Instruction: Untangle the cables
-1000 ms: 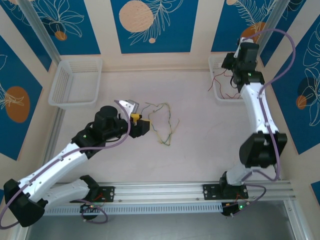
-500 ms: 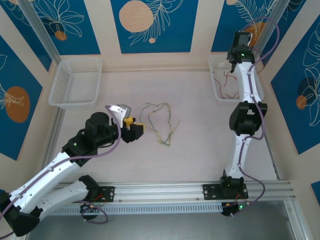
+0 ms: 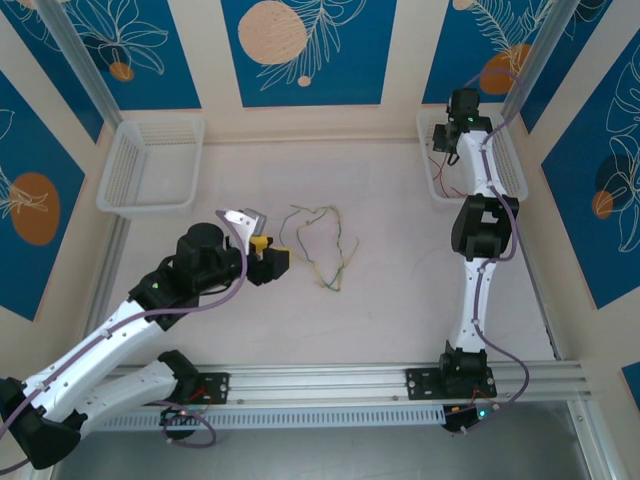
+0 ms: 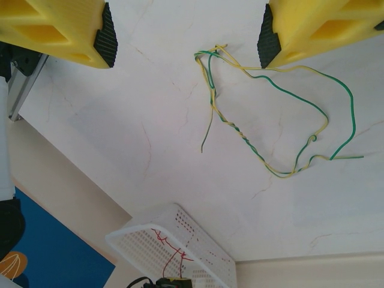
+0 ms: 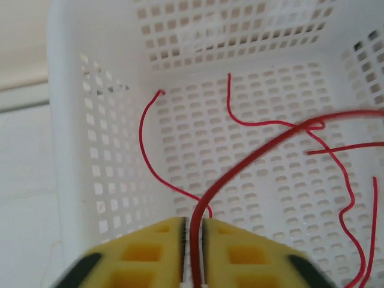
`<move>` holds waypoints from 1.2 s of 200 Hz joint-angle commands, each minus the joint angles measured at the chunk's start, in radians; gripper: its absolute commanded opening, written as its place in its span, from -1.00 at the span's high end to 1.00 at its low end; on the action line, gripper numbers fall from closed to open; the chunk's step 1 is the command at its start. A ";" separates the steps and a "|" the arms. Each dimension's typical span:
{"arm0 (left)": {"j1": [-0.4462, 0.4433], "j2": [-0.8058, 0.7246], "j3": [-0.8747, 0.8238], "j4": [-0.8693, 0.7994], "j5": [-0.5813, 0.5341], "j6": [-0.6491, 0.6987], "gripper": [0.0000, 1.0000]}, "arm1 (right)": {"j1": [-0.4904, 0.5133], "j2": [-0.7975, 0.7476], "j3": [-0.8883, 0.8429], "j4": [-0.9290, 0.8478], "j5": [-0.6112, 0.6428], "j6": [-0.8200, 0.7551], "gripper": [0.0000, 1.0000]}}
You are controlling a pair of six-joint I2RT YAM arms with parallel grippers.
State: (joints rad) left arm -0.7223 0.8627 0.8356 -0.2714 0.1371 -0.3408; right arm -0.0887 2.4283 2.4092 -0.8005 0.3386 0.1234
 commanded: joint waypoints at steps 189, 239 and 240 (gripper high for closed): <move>0.028 0.144 -0.074 0.135 -0.202 -0.172 -0.55 | 0.469 -1.092 -1.080 0.327 -0.194 0.140 -0.62; 0.060 0.329 0.027 0.014 -0.168 -0.186 -0.61 | 0.517 -1.182 -1.357 0.369 -0.255 0.319 -0.62; 0.062 0.334 0.027 0.014 -0.167 -0.188 -0.61 | 0.516 -1.180 -1.361 0.368 -0.257 0.322 -0.62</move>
State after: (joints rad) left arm -0.6807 1.1252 0.8089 -0.2127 -0.0383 -0.4999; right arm 0.4545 1.2255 1.1316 -0.4706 0.1390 0.3202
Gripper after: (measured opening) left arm 0.803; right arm 0.811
